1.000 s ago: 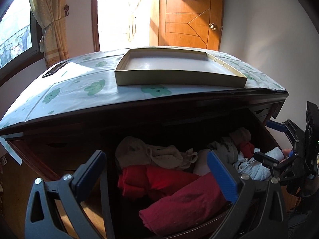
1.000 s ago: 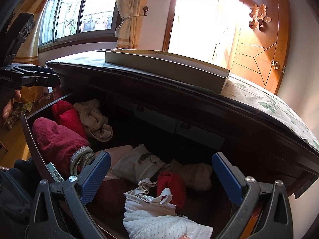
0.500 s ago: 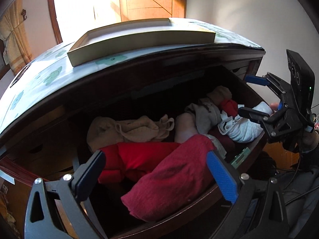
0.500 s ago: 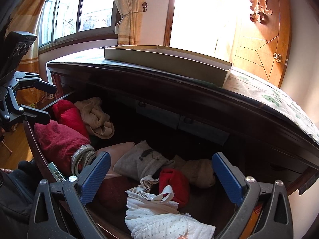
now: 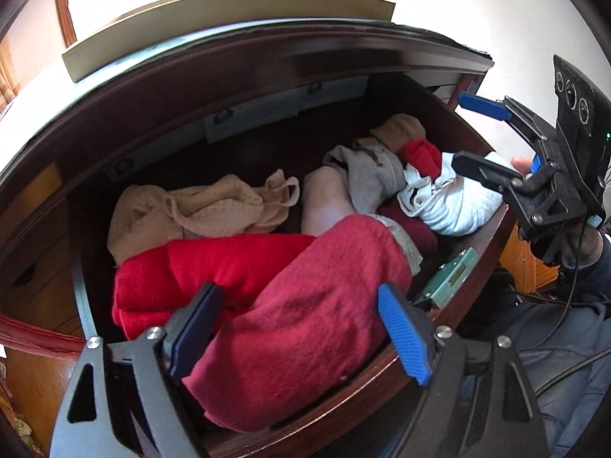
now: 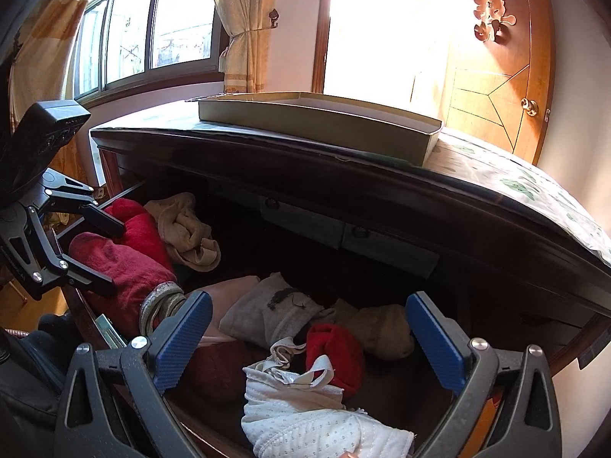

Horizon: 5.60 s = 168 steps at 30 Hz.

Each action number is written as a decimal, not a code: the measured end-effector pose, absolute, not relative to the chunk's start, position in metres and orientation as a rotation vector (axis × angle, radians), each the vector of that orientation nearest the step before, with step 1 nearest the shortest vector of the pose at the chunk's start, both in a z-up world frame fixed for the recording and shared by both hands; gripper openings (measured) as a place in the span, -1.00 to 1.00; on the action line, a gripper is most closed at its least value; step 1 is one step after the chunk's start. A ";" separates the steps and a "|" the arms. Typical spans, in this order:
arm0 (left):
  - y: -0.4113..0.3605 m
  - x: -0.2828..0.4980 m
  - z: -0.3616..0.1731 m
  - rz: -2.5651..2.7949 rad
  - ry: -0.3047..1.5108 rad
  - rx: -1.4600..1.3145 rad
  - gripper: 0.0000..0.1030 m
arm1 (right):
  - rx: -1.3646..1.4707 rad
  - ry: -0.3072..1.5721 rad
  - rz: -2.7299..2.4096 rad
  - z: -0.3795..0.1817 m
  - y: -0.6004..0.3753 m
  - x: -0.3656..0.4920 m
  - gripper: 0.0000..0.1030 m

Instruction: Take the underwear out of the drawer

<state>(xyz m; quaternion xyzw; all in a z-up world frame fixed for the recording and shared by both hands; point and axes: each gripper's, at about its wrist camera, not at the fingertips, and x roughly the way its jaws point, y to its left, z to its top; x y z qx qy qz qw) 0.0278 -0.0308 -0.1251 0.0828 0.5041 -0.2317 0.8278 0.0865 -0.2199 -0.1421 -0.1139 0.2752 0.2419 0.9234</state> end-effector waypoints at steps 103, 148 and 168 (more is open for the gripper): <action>0.013 0.015 -0.083 -0.443 0.677 -0.184 -0.69 | -0.065 0.717 0.586 -0.129 -0.270 0.118 -0.53; 0.018 0.008 -0.042 -0.404 0.516 -0.172 -0.70 | -0.039 0.467 0.650 -0.085 -0.264 0.093 -0.53; 0.020 -0.001 -0.021 -0.376 0.400 -0.155 -0.70 | -0.051 0.313 0.680 -0.060 -0.261 0.072 -0.53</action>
